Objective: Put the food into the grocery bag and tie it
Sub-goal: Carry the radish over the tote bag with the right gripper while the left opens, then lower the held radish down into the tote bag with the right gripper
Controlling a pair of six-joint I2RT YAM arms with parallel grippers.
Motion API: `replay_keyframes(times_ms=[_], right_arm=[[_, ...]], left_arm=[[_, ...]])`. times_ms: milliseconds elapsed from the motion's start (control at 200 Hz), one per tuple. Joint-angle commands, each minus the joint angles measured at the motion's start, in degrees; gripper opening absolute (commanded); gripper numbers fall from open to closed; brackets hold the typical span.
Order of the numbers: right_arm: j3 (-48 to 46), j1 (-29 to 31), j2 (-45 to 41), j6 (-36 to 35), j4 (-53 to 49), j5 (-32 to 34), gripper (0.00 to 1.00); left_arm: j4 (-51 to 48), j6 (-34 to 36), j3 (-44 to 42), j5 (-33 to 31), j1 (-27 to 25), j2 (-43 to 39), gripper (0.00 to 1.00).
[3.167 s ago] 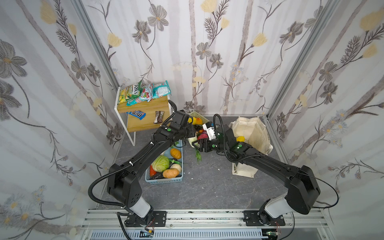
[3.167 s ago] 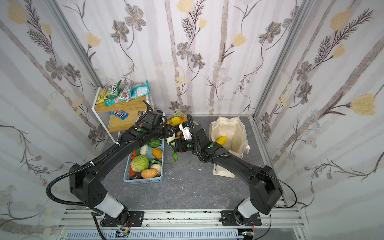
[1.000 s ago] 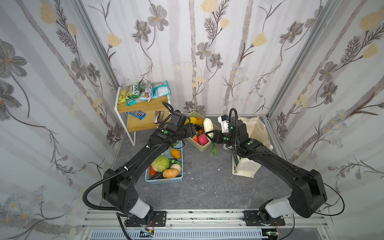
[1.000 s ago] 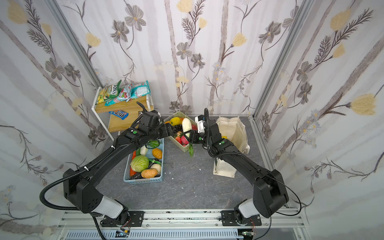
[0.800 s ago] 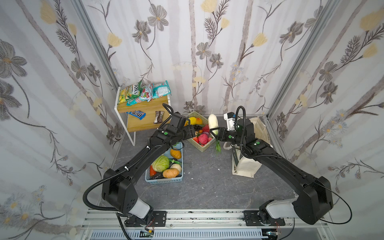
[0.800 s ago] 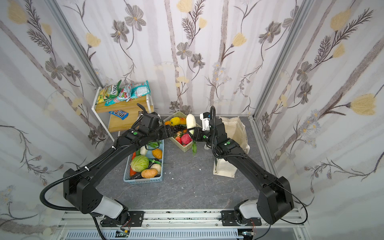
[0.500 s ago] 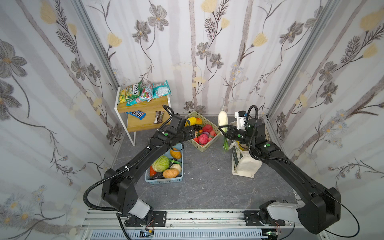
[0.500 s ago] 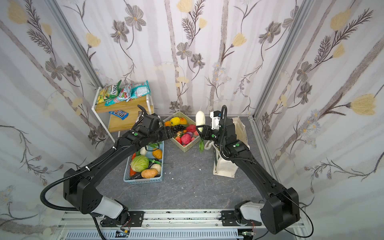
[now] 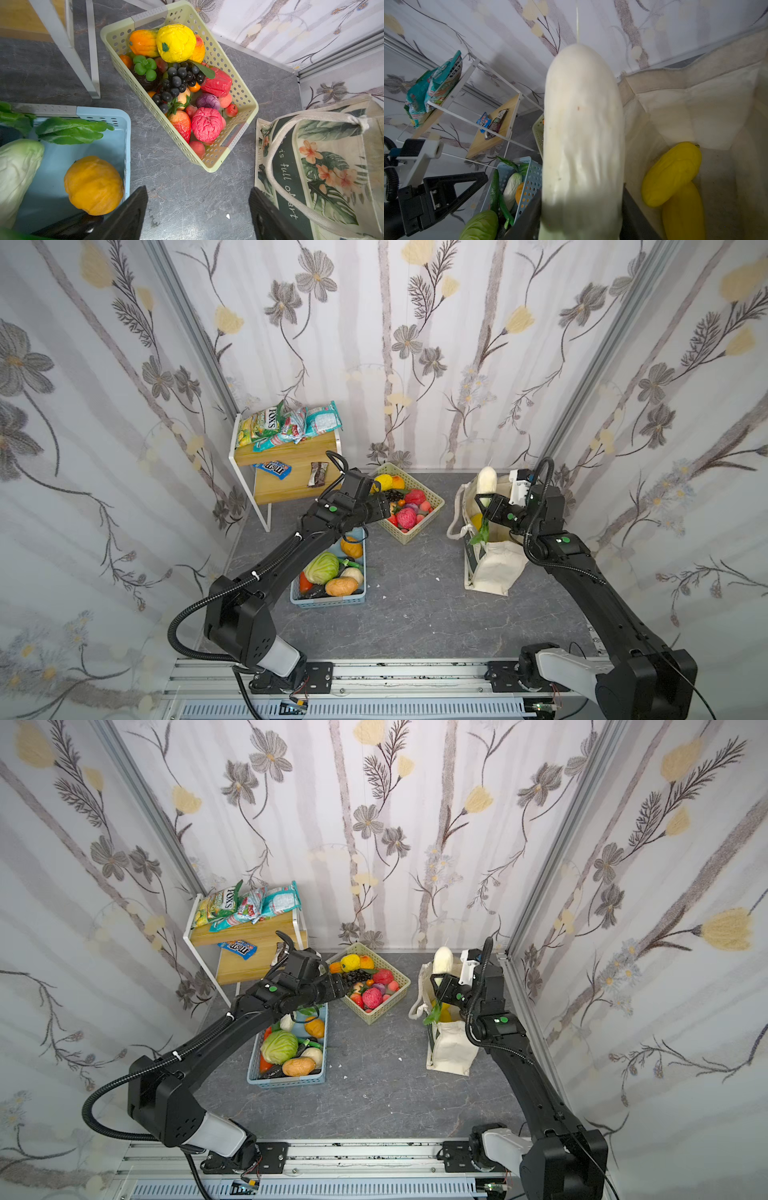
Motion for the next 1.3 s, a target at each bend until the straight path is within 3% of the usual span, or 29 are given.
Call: replay_keyframes(times_ms=[0,934,1299], right_arm=[[-0.76,-1.14,-0.53,-1.35,-1.25,1.20,0.48],[0.21,-5.70,6.08,-3.31,-7.09,2.38,0.51],[5.34,-5.53,10.77,-7.68,-14.42,7.99,0.51]], left_arm=[[0.84,-0.26,0.96,-0.33,0.02,0.42,0.80],[1.00,0.18,1.11,-0.51,0.12,1.64,0.80],[1.58,0.52,-0.47,-1.23,0.20,0.90,0.80]])
